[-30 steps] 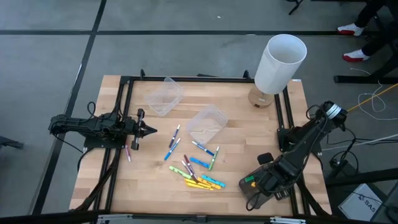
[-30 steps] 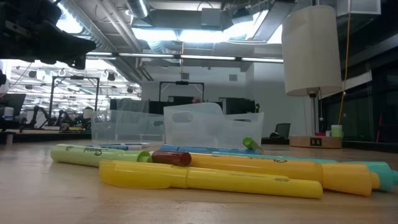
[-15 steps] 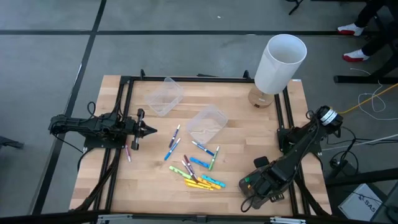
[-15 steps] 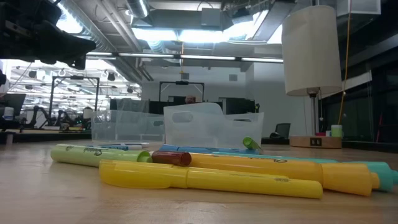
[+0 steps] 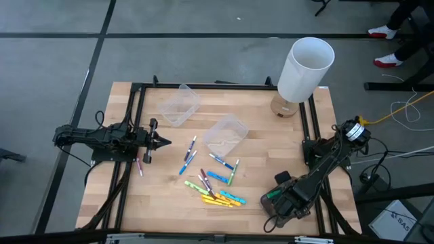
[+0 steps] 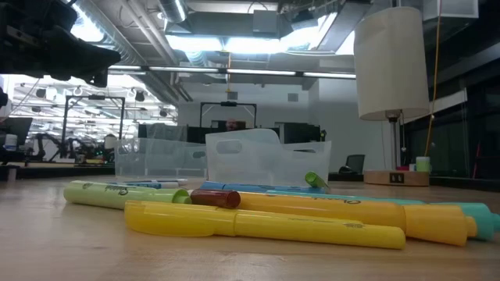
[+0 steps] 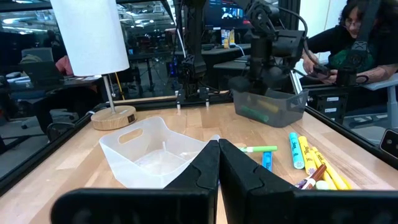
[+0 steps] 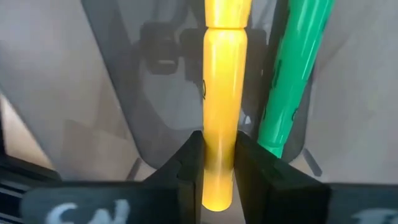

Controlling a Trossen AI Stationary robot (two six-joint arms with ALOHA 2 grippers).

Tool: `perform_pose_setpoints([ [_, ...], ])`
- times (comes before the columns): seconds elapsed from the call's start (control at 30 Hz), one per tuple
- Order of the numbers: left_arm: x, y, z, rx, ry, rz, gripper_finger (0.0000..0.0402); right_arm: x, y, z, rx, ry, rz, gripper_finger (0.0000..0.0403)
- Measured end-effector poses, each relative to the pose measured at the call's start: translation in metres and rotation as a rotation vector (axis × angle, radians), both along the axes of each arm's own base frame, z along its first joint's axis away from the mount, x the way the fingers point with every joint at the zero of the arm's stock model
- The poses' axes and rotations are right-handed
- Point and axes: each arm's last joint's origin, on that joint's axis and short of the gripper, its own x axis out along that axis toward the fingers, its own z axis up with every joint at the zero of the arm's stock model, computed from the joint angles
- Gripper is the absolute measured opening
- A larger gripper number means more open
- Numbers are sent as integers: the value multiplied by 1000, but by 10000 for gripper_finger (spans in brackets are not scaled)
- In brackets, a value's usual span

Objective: Pick & Place Markers
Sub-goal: Put the top yellow highlighter into the black bin, then put the light blue highlighter into the black bin

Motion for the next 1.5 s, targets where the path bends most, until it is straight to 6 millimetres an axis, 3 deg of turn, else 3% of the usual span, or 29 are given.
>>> perform_pose_setpoints([
  [0.23, 0, 0, 0, 0, 0, 0, 4, 0, 0, -2, 11, -9, 7, 69],
  [0.57, 0, 0, 0, 0, 0, 0, 4, 2, 2, -2, 32, -23, 0, 130],
  [1.0, 0, 0, 0, 0, 0, 0, 4, 2, 3, 0, 28, -2, -60, 137],
  [1.5, 0, 0, 0, 0, 0, 0, 4, 11, 13, 34, 50, -21, -37, 56],
])
